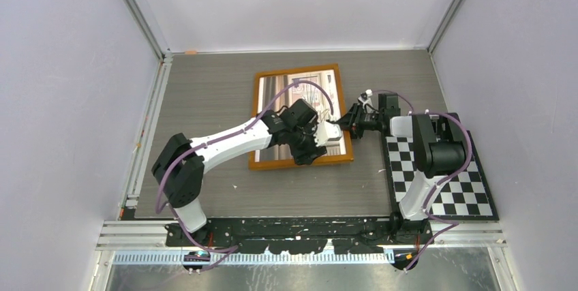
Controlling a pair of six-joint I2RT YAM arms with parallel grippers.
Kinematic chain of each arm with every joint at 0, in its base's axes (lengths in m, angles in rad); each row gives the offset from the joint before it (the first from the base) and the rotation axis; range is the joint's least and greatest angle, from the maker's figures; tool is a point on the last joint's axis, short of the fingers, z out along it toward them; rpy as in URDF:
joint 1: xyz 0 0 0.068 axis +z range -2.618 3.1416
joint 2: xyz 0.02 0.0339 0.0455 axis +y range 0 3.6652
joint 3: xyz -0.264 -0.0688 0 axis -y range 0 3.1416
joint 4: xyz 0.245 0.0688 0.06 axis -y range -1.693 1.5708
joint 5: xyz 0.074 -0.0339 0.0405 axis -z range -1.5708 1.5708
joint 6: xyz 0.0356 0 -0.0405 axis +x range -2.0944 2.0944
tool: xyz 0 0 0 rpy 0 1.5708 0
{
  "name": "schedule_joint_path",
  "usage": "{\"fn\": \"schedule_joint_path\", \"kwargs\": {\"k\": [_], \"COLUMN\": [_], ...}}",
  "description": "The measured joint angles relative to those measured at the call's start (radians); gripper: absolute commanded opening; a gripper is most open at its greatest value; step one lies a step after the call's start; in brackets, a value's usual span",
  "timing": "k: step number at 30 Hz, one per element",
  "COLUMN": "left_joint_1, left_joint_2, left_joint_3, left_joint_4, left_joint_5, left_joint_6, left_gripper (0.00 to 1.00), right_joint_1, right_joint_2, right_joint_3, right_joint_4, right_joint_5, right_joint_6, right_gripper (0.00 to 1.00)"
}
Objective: Take the photo out of the frame
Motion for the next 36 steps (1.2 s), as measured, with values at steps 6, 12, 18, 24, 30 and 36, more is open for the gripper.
{"fn": "schedule_joint_path", "kwargs": {"k": [6,12,18,24,30,36], "left_joint_1": [0.077,0.175,0.276,0.357,0.438,0.528], "left_joint_2": [-0.054,-0.162,-0.319,-0.393,-0.433,-0.463], "left_joint_3": [0.01,0.07,0.088,0.088,0.088,0.087], "left_joint_4": [-0.017,-0.073,-0.111,-0.168,-0.209,-0.243], "left_joint_5": [0.012,0.026,0.058,0.067,0.071,0.121], "left_joint_6": [-0.047,-0.092,-0.123,-0.162,-0.196,-0.215], "left_gripper": [0.99,1.0,1.0,1.0,1.0,1.0], "right_joint_1": [0.007,0.01,0.01,0.008,0.024,0.095], "right_joint_2": [-0.086,-0.142,-0.185,-0.182,-0.108,-0.032], "right_joint_3": [0.066,0.272,0.539,0.811,1.072,1.268], "right_joint_4": [-0.223,-0.578,-0.899,-1.158,-1.384,-1.509], "right_joint_5": [0.043,0.132,0.266,0.412,0.539,0.654], "right_joint_6": [-0.077,-0.23,-0.396,-0.531,-0.671,-0.762], "right_gripper": [0.01,0.01,0.01,0.01,0.01,0.01]}}
